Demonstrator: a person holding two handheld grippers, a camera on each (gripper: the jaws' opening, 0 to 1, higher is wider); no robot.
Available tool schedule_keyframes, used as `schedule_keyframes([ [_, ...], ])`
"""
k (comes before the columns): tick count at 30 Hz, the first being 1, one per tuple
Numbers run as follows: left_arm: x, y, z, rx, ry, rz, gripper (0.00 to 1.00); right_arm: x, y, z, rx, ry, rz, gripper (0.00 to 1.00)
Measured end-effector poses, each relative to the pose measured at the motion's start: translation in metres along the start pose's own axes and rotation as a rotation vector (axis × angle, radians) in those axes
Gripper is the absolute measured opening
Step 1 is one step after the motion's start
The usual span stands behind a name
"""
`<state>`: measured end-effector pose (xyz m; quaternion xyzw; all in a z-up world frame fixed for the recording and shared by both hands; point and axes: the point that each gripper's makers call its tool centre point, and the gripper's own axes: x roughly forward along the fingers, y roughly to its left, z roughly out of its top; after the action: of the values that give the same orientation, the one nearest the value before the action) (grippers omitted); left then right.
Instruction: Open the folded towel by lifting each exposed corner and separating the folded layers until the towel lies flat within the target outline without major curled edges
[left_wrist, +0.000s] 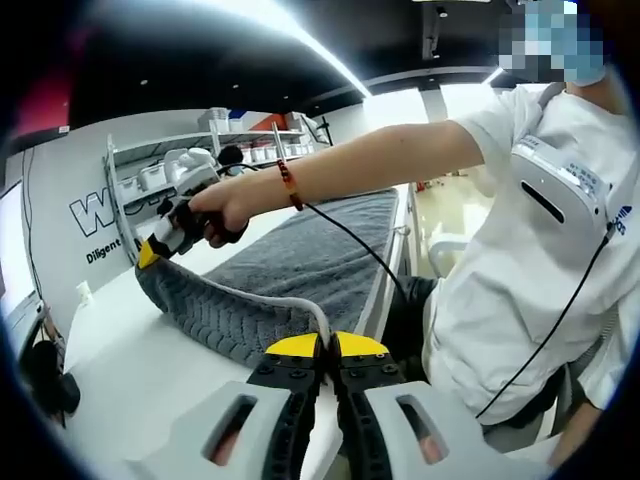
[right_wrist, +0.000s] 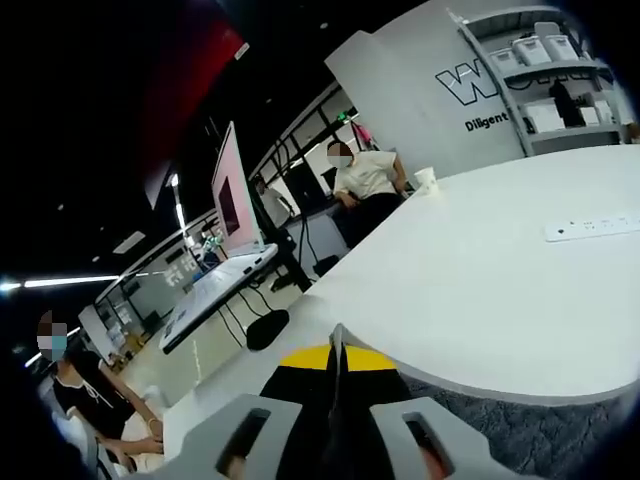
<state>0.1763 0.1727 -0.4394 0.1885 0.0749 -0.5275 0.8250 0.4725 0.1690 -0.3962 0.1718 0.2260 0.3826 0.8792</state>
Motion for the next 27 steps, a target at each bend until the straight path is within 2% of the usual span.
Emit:
schedule_keyframes([
  [9, -0.007, 0.003, -0.010, -0.007, 0.045, 0.020, 0.04, 0.010, 0.006, -0.006, -0.022, 0.025, 0.020, 0.00],
  [13, -0.011, 0.002, -0.012, -0.004, 0.046, 0.014, 0.04, 0.013, 0.006, -0.010, -0.031, 0.029, 0.020, 0.00],
  [22, -0.017, 0.003, -0.016, 0.000, 0.058, 0.025, 0.05, 0.018, 0.010, -0.010, -0.030, 0.024, 0.033, 0.00],
  [27, -0.018, 0.002, -0.020, -0.003, 0.076, 0.018, 0.05, 0.020, 0.010, -0.012, 0.000, 0.016, 0.043, 0.00],
])
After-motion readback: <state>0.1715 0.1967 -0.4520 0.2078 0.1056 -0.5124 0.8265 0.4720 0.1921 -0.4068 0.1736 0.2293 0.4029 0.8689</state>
